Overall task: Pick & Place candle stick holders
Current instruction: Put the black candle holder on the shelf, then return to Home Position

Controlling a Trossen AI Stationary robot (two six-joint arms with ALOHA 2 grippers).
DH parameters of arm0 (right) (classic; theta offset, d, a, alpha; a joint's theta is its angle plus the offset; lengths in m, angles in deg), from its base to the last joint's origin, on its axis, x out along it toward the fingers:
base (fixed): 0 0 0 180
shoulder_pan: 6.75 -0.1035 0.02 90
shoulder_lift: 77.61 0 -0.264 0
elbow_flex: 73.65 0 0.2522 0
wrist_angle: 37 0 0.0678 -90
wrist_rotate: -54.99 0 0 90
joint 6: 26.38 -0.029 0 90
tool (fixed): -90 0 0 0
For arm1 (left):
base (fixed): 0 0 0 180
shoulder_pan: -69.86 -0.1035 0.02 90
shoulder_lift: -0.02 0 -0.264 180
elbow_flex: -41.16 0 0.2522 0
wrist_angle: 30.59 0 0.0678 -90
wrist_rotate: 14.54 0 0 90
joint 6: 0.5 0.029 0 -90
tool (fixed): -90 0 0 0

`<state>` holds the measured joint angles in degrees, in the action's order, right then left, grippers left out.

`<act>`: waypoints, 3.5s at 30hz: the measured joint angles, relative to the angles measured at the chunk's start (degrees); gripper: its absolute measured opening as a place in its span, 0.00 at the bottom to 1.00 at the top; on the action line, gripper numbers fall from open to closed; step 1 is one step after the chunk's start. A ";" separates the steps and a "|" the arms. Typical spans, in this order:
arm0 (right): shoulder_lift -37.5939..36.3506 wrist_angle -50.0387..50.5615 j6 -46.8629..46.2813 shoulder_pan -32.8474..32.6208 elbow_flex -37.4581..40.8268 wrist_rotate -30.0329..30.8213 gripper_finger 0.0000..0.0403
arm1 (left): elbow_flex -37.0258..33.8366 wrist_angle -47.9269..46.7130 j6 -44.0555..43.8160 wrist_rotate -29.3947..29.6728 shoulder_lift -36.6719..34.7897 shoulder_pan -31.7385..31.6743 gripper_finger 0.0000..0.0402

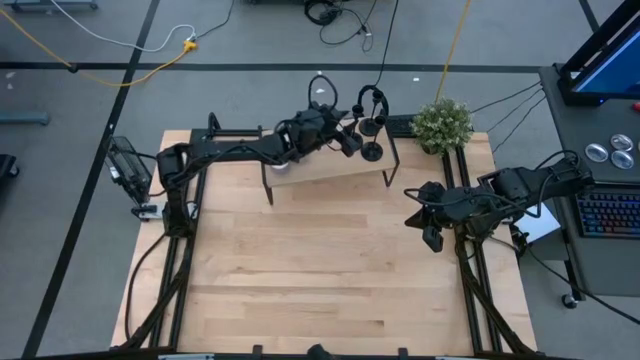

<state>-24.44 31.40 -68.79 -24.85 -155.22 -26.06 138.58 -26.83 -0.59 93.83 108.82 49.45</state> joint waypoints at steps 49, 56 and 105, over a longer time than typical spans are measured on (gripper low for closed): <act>-12.58 3.86 26.54 -0.02 7.10 5.79 0.00 | -35.00 -41.79 -21.45 -0.43 -63.17 31.82 0.61; -17.02 -3.06 25.41 -0.02 17.44 4.29 0.00 | -48.64 -32.39 -23.05 -0.22 -73.04 34.05 0.61; -52.94 -37.20 31.42 0.01 48.98 1.47 0.00 | -77.96 -15.79 -16.30 4.64 -100.25 31.55 0.61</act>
<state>-77.38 -5.80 -37.38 -24.84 -106.24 -24.59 60.61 -42.63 -16.89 98.47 8.57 81.00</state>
